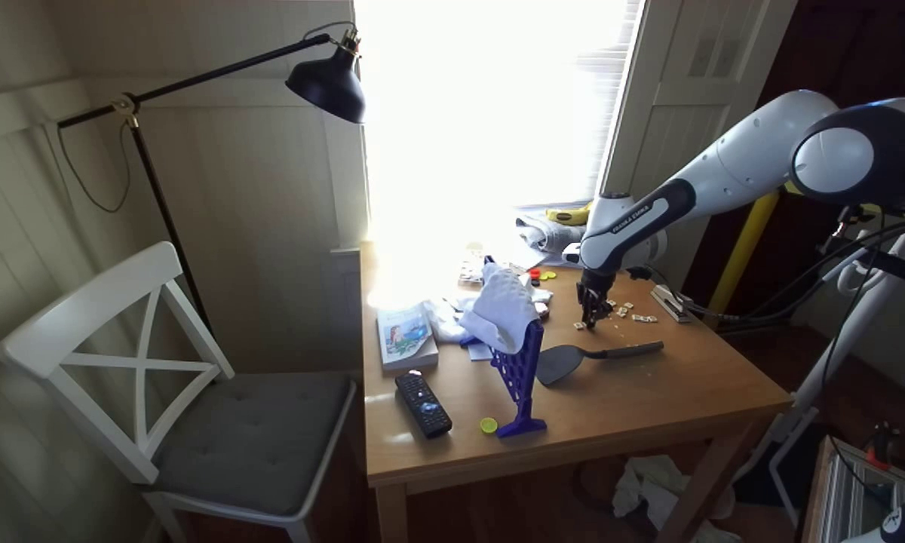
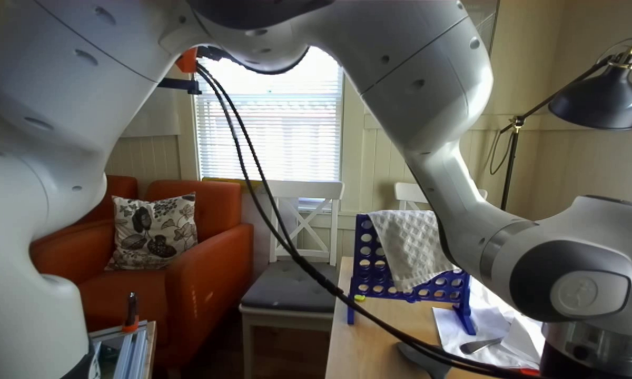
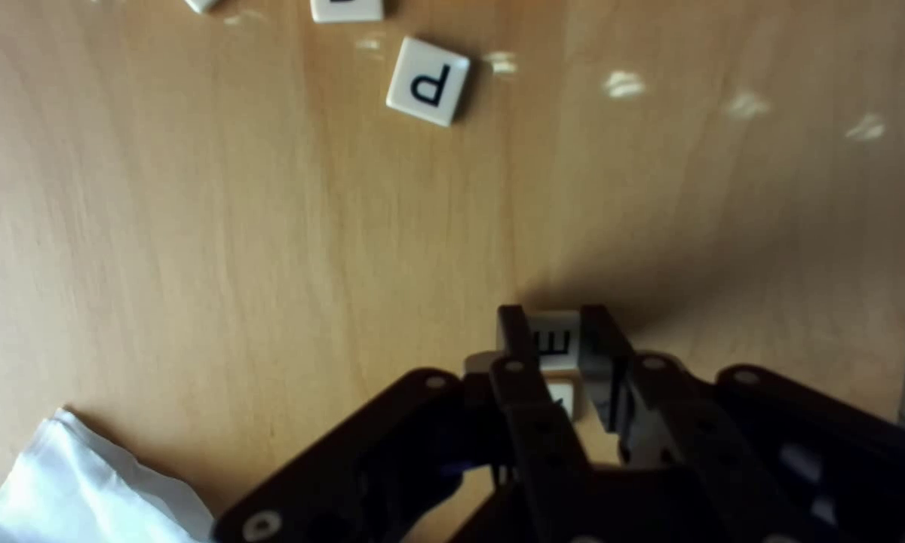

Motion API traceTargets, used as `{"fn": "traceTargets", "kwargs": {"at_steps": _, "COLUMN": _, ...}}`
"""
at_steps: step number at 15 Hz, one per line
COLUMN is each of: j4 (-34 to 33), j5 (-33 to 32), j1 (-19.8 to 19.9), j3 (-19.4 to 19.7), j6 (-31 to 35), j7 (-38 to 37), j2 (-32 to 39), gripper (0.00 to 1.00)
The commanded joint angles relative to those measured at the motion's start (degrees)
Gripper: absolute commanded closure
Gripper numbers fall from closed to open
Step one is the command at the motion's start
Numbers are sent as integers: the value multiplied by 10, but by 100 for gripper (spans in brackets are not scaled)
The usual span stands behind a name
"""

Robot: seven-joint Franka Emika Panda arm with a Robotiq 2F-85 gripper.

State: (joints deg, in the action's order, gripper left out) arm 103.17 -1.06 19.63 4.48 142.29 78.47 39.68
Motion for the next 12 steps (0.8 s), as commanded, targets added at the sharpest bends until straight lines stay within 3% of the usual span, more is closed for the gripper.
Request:
{"fn": "traceTargets", "kwargs": {"at_steps": 1, "j4": 2, "j5": -11, "j1": 2, "j3": -3, "j6": 9, "j7": -15, "j2": 0, "gripper": 95}}
{"fn": "traceTargets", "kwargs": {"at_steps": 12, "j4": -5, "j5": -17, "j1": -7, "j3": 1, "j6": 24, "j7": -37, "j2": 8, "gripper": 95}}
